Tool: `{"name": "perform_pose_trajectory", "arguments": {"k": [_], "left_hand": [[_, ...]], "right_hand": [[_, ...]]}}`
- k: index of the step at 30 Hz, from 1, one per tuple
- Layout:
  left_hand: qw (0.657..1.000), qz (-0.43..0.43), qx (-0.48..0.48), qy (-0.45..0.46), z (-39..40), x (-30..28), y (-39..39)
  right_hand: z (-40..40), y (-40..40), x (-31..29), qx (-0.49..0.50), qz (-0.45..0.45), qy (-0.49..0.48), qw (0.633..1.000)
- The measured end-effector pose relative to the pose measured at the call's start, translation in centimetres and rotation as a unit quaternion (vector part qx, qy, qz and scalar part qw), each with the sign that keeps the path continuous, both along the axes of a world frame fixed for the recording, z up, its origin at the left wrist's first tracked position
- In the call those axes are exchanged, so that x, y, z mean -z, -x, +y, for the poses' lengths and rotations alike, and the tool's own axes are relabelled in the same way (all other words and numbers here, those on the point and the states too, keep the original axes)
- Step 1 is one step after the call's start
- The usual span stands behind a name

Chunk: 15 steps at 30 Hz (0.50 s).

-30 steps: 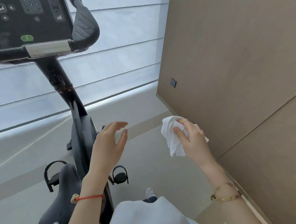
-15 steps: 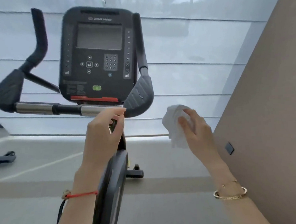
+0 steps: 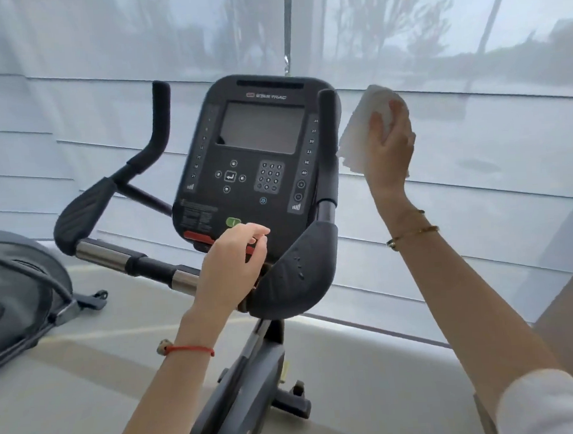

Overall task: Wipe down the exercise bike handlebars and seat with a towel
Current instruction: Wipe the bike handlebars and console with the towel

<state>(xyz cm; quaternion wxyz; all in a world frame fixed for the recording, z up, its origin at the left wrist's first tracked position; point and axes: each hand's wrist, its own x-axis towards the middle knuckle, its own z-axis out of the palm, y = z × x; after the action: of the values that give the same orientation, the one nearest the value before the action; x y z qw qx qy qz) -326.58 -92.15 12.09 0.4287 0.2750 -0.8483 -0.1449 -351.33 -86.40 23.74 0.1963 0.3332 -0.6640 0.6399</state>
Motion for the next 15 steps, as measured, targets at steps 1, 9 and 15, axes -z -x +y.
{"name": "perform_pose_trajectory", "arguments": {"k": [1, 9, 15], "left_hand": [[1.000, -0.005, -0.013, -0.007, -0.1, 0.3, 0.3], [0.995, -0.034, -0.088, -0.022, -0.8, 1.7, 0.8], [0.993, -0.057, -0.096, -0.028, -1.3, 1.7, 1.0]], "right_hand": [[-1.3, 0.8, 0.3, -0.010, 0.017, -0.012, 1.000], [-7.2, 3.6, 5.6, -0.175, 0.024, -0.164, 0.970], [-9.4, 5.4, 2.5, -0.206, 0.031, -0.134, 0.969]]}}
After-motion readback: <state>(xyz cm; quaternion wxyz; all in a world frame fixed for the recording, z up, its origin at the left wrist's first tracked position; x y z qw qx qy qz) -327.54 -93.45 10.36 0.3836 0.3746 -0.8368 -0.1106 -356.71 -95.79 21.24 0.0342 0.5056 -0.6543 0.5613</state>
